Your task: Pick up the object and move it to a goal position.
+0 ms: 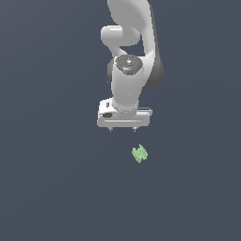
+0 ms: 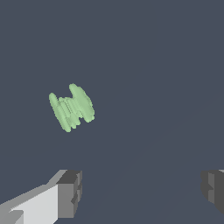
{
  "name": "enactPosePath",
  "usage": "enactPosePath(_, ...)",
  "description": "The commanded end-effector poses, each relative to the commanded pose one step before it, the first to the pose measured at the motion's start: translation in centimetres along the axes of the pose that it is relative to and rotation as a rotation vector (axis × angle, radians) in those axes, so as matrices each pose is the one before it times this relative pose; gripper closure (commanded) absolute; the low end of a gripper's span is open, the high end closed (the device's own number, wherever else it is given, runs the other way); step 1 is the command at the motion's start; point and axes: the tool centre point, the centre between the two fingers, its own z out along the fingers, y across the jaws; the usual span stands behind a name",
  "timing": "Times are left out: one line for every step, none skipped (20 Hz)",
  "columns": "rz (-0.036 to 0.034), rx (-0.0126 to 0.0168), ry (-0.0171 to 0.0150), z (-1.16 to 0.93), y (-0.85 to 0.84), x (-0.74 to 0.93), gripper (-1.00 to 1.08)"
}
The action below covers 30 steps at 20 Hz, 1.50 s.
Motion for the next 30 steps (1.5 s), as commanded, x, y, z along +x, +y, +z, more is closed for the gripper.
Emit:
enactPosePath(0.0, 0.0, 0.0, 0.0, 0.001, 0.0, -0.92)
enactPosePath(-0.00153, 0.00047, -0.00056, 0.031, -0.082, -0.009, -0.92)
enactPosePath(-0.00446, 0.00145, -0.00167, 0.094, -0.241, -0.025, -0.92)
enactPosePath(-0.00735, 0.00241, -0.0028, 0.156, -0.4, -0.043, -0.92)
enactPosePath(-0.01007, 0.00338, -0.00392, 0.216, -0.555, -0.064, -0.92)
enactPosePath(-0.01259, 0.00437, -0.0051, 0.274, -0.711, -0.09, -0.92)
enactPosePath(-0.0114, 0.00419, -0.00493, 0.255, -0.671, -0.095, -0.92)
enactPosePath(-0.00816, 0.00327, -0.0039, 0.19, -0.514, -0.086, -0.92)
enactPosePath(-0.005, 0.00232, -0.00282, 0.124, -0.356, -0.075, -0.92)
enactPosePath(-0.00195, 0.00133, -0.00166, 0.058, -0.193, -0.059, -0.92)
enactPosePath(0.00056, 0.00023, -0.00033, -0.008, -0.034, -0.032, -0.92)
enactPosePath(0.00134, -0.00049, 0.00059, -0.027, 0.09, 0.015, -0.92)
enactPosePath(-0.00075, -0.00055, 0.00075, -0.003, 0.053, 0.049, -0.92)
enactPosePath(-0.00279, -0.00027, 0.00047, 0.039, 0.009, 0.073, -0.92)
enactPosePath(-0.00501, -0.00013, 0.00039, 0.072, -0.045, 0.097, -0.92)
enactPosePath(-0.0071, 0.0, 0.00033, 0.106, -0.086, 0.126, -0.92)
enactPosePath(-0.00902, 0.00008, 0.00035, 0.137, -0.114, 0.157, -0.92)
enactPosePath(-0.01078, 0.00006, 0.00049, 0.164, -0.129, 0.191, -0.92)
enactPosePath(-0.01247, -0.00002, 0.00073, 0.189, -0.133, 0.229, -0.92)
enactPosePath(-0.01415, -0.00006, 0.00094, 0.216, -0.138, 0.265, -0.92)
enactPosePath(-0.01595, 0.0, 0.00107, 0.246, -0.154, 0.298, -0.92)
enactPosePath(-0.01784, 0.00013, 0.00115, 0.281, -0.177, 0.33, -0.92)
enactPosePath(-0.01965, 0.00025, 0.00127, 0.314, -0.194, 0.362, -0.92)
enactPosePath(-0.02139, 0.00035, 0.00145, 0.348, -0.203, 0.395, -0.92)
enactPosePath(-0.02314, 0.00049, 0.00162, 0.383, -0.214, 0.427, -0.92)
enactPosePath(-0.02489, 0.00067, 0.0018, 0.42, -0.226, 0.458, -0.92)
enactPosePath(-0.02605, 0.00084, 0.00197, 0.449, -0.229, 0.479, -0.92)
enactPosePath(-0.02452, 0.00092, 0.00194, 0.431, -0.209, 0.45, -0.92)
enactPosePath(-0.02259, 0.00096, 0.00186, 0.405, -0.185, 0.414, -0.92)
enactPosePath(-0.02069, 0.00097, 0.00177, 0.377, -0.164, 0.378, -0.92)
